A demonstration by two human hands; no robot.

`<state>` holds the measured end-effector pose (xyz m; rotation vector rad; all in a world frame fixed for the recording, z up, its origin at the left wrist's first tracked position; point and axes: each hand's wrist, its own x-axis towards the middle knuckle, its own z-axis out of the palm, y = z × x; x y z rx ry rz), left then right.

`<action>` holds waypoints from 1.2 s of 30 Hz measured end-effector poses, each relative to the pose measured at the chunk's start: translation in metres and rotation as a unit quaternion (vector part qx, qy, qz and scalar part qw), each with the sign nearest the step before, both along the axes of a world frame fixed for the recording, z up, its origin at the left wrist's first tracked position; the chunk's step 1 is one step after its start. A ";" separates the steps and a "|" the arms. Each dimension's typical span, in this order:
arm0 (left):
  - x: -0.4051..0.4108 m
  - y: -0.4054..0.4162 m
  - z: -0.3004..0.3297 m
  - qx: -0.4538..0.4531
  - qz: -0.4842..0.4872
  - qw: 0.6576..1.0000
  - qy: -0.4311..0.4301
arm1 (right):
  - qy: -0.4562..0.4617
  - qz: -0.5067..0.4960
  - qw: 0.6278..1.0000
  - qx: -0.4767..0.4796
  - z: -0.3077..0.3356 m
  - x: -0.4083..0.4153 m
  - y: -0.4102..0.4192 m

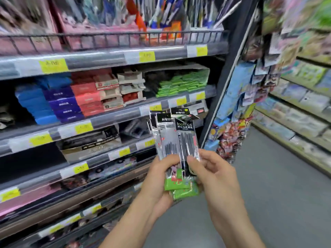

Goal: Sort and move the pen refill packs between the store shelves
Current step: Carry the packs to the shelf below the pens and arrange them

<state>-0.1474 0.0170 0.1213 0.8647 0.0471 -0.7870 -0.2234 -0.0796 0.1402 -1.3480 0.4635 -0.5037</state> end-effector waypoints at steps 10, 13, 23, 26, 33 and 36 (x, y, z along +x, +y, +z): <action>0.082 -0.089 -0.010 0.009 0.025 1.000 -0.008 | 0.024 0.022 0.999 0.018 -0.009 0.092 -0.110; 0.101 -0.107 -0.006 0.015 0.050 0.999 -0.010 | 0.022 0.064 0.998 -0.020 -0.007 0.118 -0.131; 0.142 -0.138 0.016 0.022 0.179 0.984 -0.003 | 0.056 0.238 0.968 0.051 0.009 0.203 -0.185; 0.144 -0.144 0.019 0.030 0.216 0.976 0.023 | 0.061 0.264 0.954 0.126 0.017 0.234 -0.191; 0.137 -0.149 0.015 -0.001 0.279 0.960 0.004 | 0.053 0.257 0.953 0.151 0.026 0.300 -0.184; 0.134 -0.148 0.015 0.003 0.280 0.960 -0.005 | 0.067 0.227 0.954 0.186 0.026 0.317 -0.178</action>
